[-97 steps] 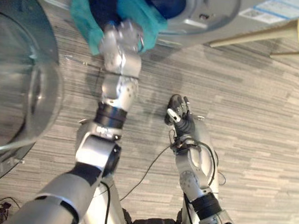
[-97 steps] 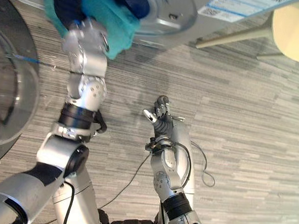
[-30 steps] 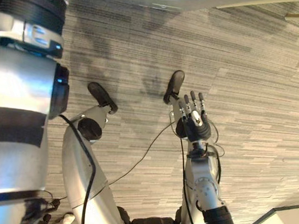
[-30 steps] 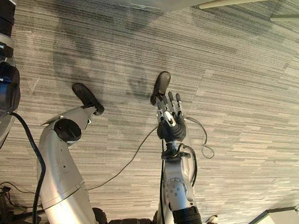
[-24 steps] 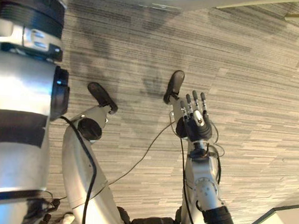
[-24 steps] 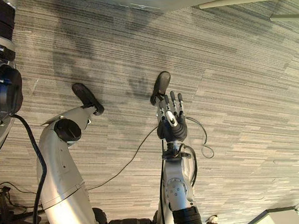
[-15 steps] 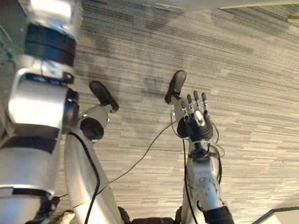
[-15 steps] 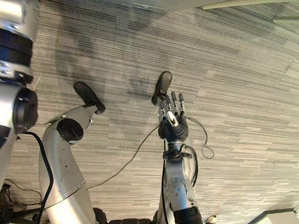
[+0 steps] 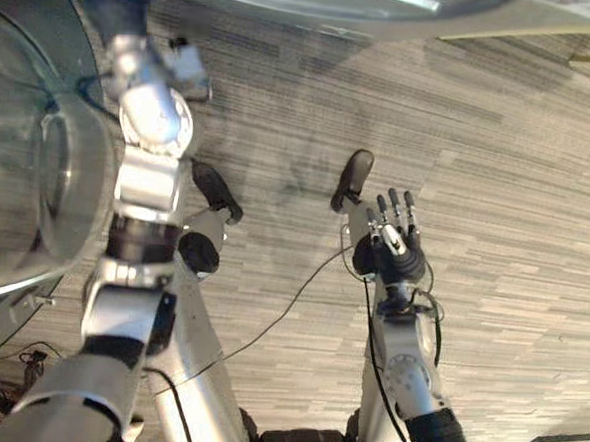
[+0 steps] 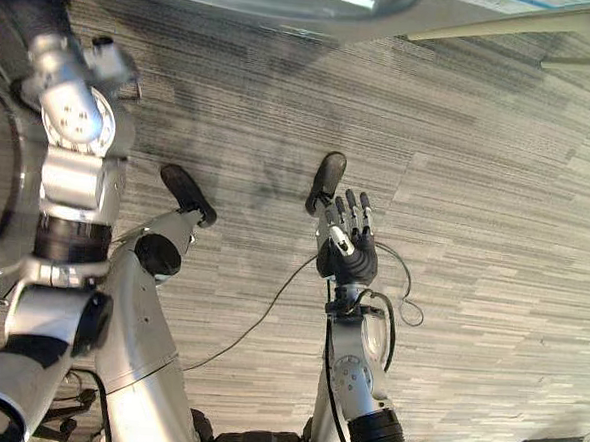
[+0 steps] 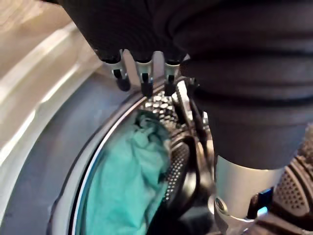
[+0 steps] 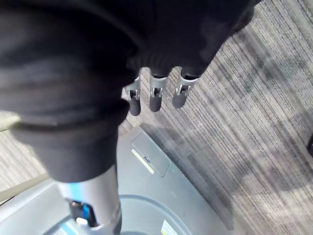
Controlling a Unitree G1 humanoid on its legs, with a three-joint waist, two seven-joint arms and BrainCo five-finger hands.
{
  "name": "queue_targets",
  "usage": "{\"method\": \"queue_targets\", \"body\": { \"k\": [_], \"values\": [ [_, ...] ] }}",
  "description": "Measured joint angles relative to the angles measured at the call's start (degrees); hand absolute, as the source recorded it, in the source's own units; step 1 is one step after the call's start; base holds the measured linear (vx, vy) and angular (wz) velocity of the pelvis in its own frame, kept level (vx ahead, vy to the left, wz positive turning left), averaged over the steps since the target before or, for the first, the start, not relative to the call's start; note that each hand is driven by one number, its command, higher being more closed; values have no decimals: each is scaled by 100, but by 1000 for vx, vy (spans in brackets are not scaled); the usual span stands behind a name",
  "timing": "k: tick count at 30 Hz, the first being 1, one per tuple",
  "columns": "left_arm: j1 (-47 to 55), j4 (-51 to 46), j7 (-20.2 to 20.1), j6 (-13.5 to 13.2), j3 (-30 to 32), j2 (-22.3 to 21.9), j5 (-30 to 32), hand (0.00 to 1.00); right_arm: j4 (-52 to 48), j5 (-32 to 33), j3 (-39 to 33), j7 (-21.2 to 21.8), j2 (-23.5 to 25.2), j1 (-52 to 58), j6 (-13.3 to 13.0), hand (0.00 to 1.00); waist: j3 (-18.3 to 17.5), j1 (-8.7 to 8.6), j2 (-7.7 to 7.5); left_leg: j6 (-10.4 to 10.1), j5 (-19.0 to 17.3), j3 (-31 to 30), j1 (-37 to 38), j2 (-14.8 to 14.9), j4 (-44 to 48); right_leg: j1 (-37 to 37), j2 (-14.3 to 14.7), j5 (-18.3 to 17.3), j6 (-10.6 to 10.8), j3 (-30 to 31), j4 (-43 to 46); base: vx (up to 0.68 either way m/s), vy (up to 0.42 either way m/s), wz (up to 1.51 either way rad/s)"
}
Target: Pick up the laundry basket with both hands and put the clothes into the washing machine.
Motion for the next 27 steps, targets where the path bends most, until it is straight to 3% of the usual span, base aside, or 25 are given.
{"method": "queue_targets", "body": {
  "k": [6,10,13,19,27],
  "values": [
    [989,-675,-320,-185,-18,-259,2,0,183,-212,-144,6,-183,1,21,0,-3,116,42,-43,179,23,247,-145,-346,194,-17,11,-17,-25,-175,-13,-8,11],
    [1614,-1037,-854,-337,-28,-231,-107,0,220,-355,-250,18,-218,1,126,0,-8,209,142,-64,223,22,348,-150,-423,271,-6,13,-25,-36,-183,-1,-12,2],
    [1439,-1031,-1059,-340,-60,-227,-105,0,272,-376,-249,48,-304,0,175,0,-10,301,144,-78,232,21,377,-153,-459,293,2,12,-25,-40,-205,-6,-7,2],
    [311,-741,-1084,-235,-403,1,127,0,292,-374,-235,157,-329,-20,219,0,-11,286,142,-53,270,-15,337,-169,-466,307,-1,62,-96,-71,-247,-12,-8,1],
    [591,-312,-1128,-103,-538,-126,132,0,758,-377,-319,99,-275,-206,237,0,-24,281,146,-49,280,-162,622,-145,-278,660,24,64,-109,-93,-162,-4,-4,1]
  ]
}}
